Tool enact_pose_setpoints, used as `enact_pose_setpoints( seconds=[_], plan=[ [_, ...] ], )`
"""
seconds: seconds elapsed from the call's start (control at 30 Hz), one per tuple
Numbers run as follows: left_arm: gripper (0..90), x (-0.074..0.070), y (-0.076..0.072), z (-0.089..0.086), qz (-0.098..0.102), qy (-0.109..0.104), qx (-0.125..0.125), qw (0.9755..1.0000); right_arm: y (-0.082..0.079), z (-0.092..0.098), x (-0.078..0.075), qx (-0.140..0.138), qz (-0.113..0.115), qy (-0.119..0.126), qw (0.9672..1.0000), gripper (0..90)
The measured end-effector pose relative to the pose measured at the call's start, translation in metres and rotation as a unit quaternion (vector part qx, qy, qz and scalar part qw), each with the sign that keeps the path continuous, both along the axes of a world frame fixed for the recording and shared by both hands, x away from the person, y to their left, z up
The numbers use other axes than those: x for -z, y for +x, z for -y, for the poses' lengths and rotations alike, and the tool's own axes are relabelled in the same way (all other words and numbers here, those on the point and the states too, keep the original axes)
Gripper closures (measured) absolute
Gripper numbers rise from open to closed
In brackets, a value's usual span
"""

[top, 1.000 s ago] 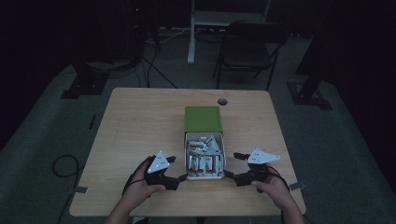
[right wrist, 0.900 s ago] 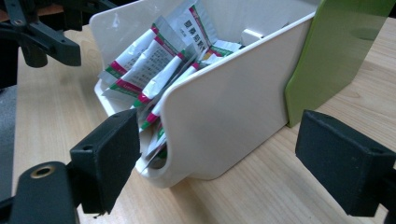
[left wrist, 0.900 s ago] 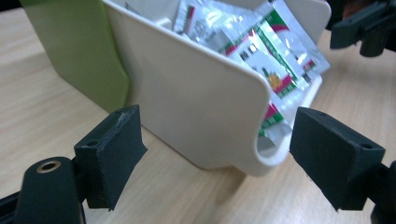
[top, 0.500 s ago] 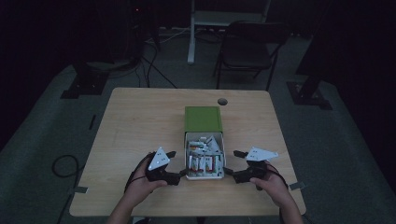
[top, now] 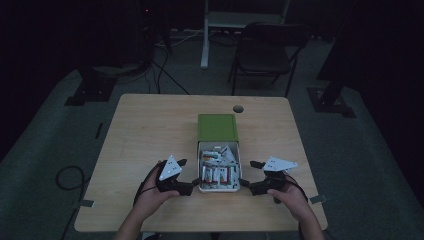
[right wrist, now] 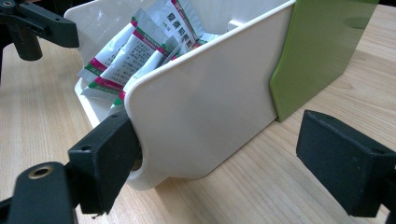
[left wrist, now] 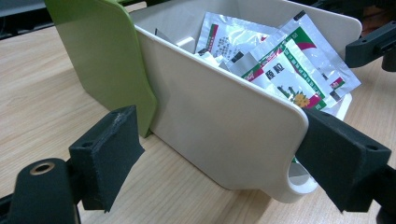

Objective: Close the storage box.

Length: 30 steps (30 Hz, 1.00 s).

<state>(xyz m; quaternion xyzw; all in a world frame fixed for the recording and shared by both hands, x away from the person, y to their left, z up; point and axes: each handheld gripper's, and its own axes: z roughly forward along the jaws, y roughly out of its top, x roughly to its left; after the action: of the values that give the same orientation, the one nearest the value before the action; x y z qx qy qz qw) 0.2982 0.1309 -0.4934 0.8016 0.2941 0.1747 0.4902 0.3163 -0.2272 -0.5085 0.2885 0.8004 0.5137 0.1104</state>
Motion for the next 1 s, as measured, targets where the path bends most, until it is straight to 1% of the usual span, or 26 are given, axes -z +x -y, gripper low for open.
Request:
enact_pose_setpoints(
  seconds=[0.17,0.37,0.57,0.8,1.0],
  plan=[
    [15.8,0.000,0.002,-0.001,-0.002,-0.002,-0.001,1.0000,0.001,0.000,0.000,0.001,-0.003,0.001,1.0000,13.0],
    [15.8,-0.001,0.004,-0.002,0.001,0.004,0.000,1.0000,0.003,-0.001,0.000,-0.004,-0.003,0.000,1.0000,13.2],
    [15.8,-0.001,0.008,-0.002,0.002,0.004,-0.007,1.0000,0.006,-0.003,0.000,-0.001,-0.005,-0.001,1.0000,13.2],
    [15.8,-0.001,0.011,-0.002,0.000,0.004,-0.007,1.0000,0.008,-0.003,0.000,0.001,-0.007,-0.002,1.0000,13.1],
    [15.8,-0.002,0.015,-0.001,-0.002,0.007,-0.005,1.0000,0.012,-0.002,0.001,0.006,-0.012,0.004,0.9999,13.2]
  ],
)
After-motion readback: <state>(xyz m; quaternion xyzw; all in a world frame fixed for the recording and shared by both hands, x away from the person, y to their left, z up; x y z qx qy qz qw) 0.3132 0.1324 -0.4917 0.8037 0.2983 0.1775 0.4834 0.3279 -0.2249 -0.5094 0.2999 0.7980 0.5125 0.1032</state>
